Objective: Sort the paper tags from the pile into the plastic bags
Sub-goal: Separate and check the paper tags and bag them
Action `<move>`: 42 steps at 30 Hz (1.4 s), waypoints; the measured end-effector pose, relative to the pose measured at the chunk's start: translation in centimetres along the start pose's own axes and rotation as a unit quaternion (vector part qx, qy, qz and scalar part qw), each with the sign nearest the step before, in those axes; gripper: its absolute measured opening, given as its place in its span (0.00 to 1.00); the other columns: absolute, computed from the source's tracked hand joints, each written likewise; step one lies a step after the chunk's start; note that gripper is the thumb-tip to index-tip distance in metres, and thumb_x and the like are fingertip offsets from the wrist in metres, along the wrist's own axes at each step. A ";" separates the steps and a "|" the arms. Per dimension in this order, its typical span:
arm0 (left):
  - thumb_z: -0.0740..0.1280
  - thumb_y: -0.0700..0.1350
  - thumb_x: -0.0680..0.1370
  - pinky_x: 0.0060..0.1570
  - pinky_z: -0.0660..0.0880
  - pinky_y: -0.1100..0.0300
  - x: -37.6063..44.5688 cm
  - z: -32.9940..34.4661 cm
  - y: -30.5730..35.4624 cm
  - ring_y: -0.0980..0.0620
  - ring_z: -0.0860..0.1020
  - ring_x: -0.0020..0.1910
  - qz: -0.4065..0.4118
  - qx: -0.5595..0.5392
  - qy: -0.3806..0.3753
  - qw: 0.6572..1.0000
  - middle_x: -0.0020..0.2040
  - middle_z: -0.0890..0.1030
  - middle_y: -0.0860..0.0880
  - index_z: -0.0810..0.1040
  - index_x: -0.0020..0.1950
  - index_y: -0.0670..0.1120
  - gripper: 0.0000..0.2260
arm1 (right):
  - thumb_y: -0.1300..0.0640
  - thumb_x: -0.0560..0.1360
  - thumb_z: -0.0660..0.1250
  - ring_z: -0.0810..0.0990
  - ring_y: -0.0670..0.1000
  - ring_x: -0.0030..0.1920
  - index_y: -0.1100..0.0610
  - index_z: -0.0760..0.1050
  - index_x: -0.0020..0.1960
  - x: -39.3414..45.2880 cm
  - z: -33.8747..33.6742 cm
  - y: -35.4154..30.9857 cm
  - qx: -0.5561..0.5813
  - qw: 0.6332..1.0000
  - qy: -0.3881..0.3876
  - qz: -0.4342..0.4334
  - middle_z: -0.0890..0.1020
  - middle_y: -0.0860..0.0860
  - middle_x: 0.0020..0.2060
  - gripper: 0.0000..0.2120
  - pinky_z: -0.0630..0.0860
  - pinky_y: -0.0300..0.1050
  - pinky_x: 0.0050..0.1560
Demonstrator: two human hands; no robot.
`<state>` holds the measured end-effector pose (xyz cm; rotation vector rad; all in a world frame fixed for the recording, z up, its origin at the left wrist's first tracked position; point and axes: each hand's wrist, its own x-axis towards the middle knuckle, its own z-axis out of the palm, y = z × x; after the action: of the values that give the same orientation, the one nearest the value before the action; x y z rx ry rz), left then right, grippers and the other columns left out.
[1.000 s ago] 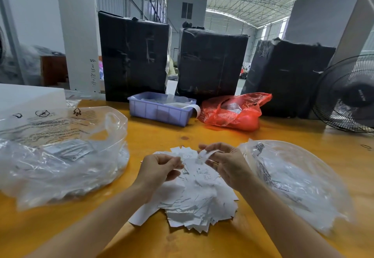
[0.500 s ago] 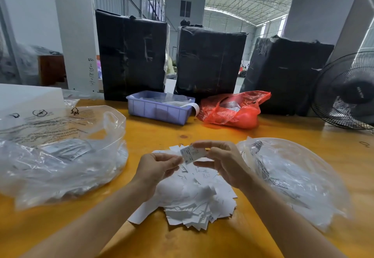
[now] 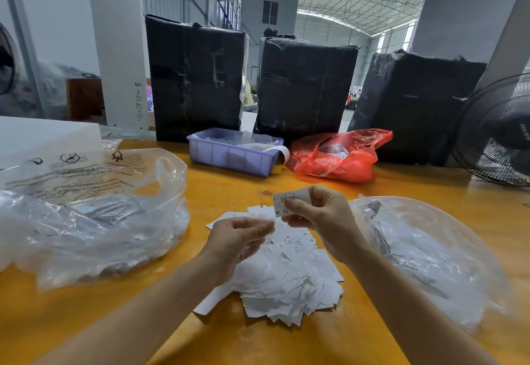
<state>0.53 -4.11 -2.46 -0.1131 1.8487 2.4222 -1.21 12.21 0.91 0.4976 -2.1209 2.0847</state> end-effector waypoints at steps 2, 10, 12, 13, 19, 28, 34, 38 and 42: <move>0.75 0.47 0.58 0.36 0.66 0.62 -0.1 0.1 0.1 0.54 0.69 0.34 0.007 0.009 0.016 1.000 0.31 0.80 0.53 0.83 0.40 0.45 0.13 | 0.65 0.72 0.70 0.83 0.51 0.34 0.62 0.78 0.45 0.0 0.1 0.0 -0.002 1.000 -0.007 0.012 0.84 0.57 0.38 0.02 0.79 0.39 0.35; 0.72 0.43 0.68 0.39 0.67 0.61 0.6 -0.3 0.7 0.53 0.72 0.36 0.033 -0.095 0.044 0.994 0.34 0.84 0.52 0.82 0.43 0.46 0.05 | 0.51 0.64 0.75 0.81 0.48 0.46 0.59 0.81 0.47 -0.6 0.1 0.6 -0.080 0.956 -0.244 0.141 0.83 0.52 0.44 0.16 0.76 0.42 0.48; 0.71 0.44 0.65 0.44 0.71 0.59 0.6 -0.2 0.6 0.51 0.76 0.40 0.044 -0.097 0.037 0.994 0.35 0.85 0.52 0.81 0.42 0.47 0.07 | 0.53 0.67 0.75 0.79 0.50 0.43 0.61 0.82 0.47 -0.9 1.3 1.2 -0.127 0.962 -0.212 0.118 0.83 0.54 0.41 0.13 0.74 0.43 0.45; 0.71 0.45 0.64 0.43 0.73 0.58 0.6 -0.1 0.6 0.51 0.77 0.41 0.045 -0.103 0.031 0.993 0.36 0.85 0.52 0.81 0.41 0.47 0.07 | 0.56 0.69 0.75 0.77 0.52 0.40 0.63 0.82 0.46 -0.9 1.8 1.4 -0.139 0.969 -0.179 0.100 0.82 0.56 0.38 0.11 0.72 0.46 0.41; 0.71 0.36 0.68 0.31 0.75 0.65 0.9 -0.3 0.4 0.54 0.79 0.32 0.063 -0.136 0.041 0.988 0.38 0.83 0.43 0.75 0.43 0.42 0.07 | 0.67 0.71 0.70 0.74 0.55 0.39 0.71 0.79 0.43 -0.5 1.0 0.1 -0.102 0.993 -0.038 0.041 0.80 0.65 0.38 0.06 0.69 0.53 0.44; 0.75 0.51 0.62 0.44 0.77 0.62 0.4 -1.4 0.3 0.55 0.81 0.42 0.020 0.143 -0.186 0.972 0.44 0.84 0.49 0.82 0.52 0.48 0.20 | 0.65 0.70 0.69 0.68 0.48 0.31 0.69 0.77 0.41 -0.8 -1.3 -1.8 -0.368 0.895 -0.253 -0.026 0.73 0.55 0.31 0.06 0.63 0.43 0.30; 0.74 0.45 0.63 0.38 0.76 0.66 0.4 -1.0 0.0 0.58 0.78 0.33 0.044 0.116 -0.122 0.985 0.35 0.83 0.50 0.85 0.42 0.44 0.10 | 0.66 0.71 0.68 0.67 0.45 0.28 0.62 0.69 0.32 -0.2 -2.2 -2.7 -0.369 0.912 -0.172 -0.043 0.68 0.55 0.28 0.12 0.66 0.43 0.29; 0.71 0.39 0.72 0.41 0.78 0.64 0.5 -1.1 0.0 0.51 0.83 0.41 0.051 0.088 -0.093 0.991 0.42 0.85 0.44 0.82 0.45 0.39 0.05 | 0.66 0.74 0.69 0.83 0.51 0.34 0.68 0.74 0.41 0.4 -3.1 -2.5 -0.212 0.976 -0.030 -0.033 0.82 0.57 0.37 0.06 0.79 0.40 0.32; 0.71 0.35 0.71 0.38 0.80 0.60 0.1 -0.5 0.1 0.48 0.84 0.38 0.050 0.017 -0.079 0.995 0.41 0.85 0.39 0.78 0.45 0.38 0.05 | 0.66 0.72 0.71 0.85 0.53 0.36 0.65 0.76 0.44 0.2 -2.3 -2.2 -0.124 0.992 -0.024 -0.008 0.84 0.54 0.35 0.04 0.80 0.39 0.33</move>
<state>0.44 -4.62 -2.53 0.1738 1.8655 2.3835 -1.00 14.45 3.13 0.5358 -2.3503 1.7828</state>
